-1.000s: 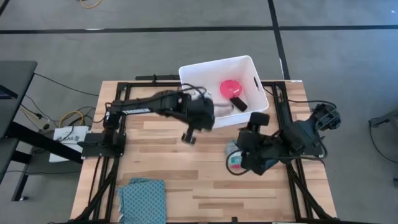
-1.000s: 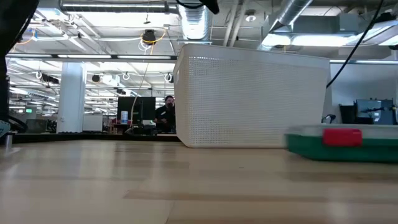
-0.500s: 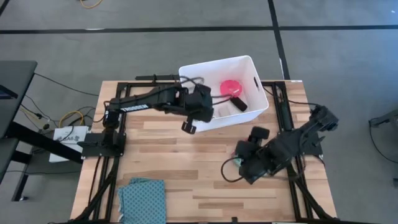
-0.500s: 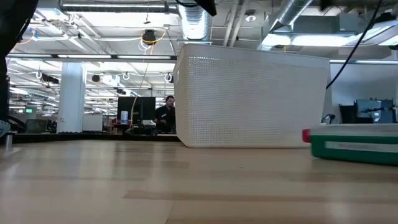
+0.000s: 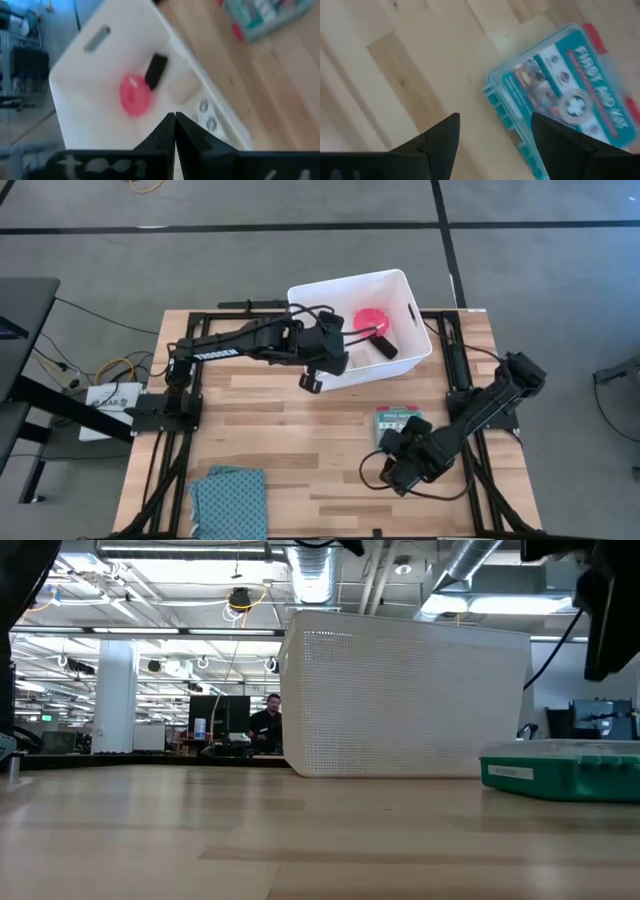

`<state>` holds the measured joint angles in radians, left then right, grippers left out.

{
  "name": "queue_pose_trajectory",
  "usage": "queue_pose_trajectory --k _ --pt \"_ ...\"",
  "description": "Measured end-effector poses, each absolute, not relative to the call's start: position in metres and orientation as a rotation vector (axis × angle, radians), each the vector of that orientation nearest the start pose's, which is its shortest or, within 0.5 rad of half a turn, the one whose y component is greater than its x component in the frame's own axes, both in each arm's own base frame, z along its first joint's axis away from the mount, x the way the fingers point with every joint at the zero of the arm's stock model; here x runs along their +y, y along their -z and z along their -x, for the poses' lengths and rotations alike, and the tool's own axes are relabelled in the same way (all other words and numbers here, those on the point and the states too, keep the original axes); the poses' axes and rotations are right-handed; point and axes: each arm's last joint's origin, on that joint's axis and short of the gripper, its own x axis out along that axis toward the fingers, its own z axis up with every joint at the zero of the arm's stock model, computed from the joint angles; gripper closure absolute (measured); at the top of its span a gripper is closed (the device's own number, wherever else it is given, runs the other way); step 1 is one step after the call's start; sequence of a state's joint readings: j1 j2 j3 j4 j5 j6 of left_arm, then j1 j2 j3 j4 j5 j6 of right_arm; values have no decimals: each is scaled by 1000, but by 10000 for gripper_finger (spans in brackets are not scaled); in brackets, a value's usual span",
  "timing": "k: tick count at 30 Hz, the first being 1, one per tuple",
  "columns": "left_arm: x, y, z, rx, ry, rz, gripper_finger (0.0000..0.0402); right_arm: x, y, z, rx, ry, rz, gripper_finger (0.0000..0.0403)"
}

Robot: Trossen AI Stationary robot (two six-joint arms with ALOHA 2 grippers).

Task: Pick & place medical supplies in basket/bin
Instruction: Put the green first aid kit into the white bin

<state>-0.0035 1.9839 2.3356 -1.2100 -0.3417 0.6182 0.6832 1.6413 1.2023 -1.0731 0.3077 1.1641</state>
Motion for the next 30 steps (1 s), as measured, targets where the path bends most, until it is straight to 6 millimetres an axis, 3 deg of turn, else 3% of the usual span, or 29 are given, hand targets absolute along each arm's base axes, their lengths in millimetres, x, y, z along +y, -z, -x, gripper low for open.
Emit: queue_pose_trajectory --k 4,9,19,25,30 --pt "-2 -418 -403 838 0 -705 401 172 -209 -226 1235 567 -295 163" --pt "-15 -417 -403 820 -31 -576 401 167 -203 -206 1331 740 -306 163" --pt "-39 -390 -415 903 -15 -517 401 176 -204 -173 1285 983 -340 163" --pt "-59 -370 -418 1001 24 -511 401 168 -179 -154 1302 1103 -336 163" --pt "-75 -355 -415 1096 30 -523 401 165 -164 -148 1297 1100 -355 163"
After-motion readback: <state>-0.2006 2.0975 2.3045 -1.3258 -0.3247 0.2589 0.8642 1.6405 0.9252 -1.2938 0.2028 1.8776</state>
